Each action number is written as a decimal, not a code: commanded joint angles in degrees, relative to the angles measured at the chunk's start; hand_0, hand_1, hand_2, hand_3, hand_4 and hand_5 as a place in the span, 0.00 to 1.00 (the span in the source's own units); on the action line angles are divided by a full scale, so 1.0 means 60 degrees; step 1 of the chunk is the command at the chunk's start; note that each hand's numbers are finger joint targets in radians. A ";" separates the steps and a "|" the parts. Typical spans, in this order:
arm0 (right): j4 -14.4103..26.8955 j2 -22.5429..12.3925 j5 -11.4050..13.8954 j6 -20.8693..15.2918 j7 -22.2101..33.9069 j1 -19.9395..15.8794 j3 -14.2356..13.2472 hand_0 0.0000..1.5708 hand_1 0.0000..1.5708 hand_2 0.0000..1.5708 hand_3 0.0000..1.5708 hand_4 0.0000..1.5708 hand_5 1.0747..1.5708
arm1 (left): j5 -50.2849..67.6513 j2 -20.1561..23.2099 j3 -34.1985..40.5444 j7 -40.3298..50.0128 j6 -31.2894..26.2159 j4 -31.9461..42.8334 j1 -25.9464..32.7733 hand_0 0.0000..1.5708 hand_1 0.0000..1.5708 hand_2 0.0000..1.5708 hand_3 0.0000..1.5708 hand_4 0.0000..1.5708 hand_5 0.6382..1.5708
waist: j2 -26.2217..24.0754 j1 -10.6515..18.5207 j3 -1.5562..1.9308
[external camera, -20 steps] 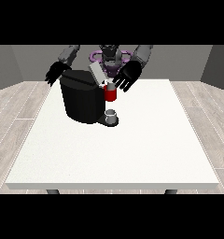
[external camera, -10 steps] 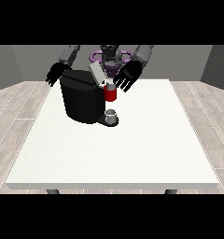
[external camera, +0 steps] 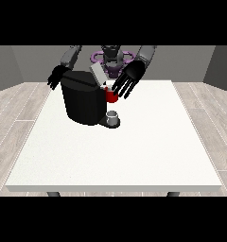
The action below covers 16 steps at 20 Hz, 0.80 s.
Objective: Insert the coffee pod into the coffee machine and close the lid
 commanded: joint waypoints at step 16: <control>0.0771 -0.0037 -0.0393 -0.0054 -0.0321 0.0814 -0.0580 0.00 0.00 0.00 0.00 0.24 1.00 | 0.1321 -0.1254 0.1168 0.0212 -0.0130 -0.0385 0.1292 0.00 0.00 0.00 0.00 0.00 1.00 | -0.1712 0.1134 -0.0012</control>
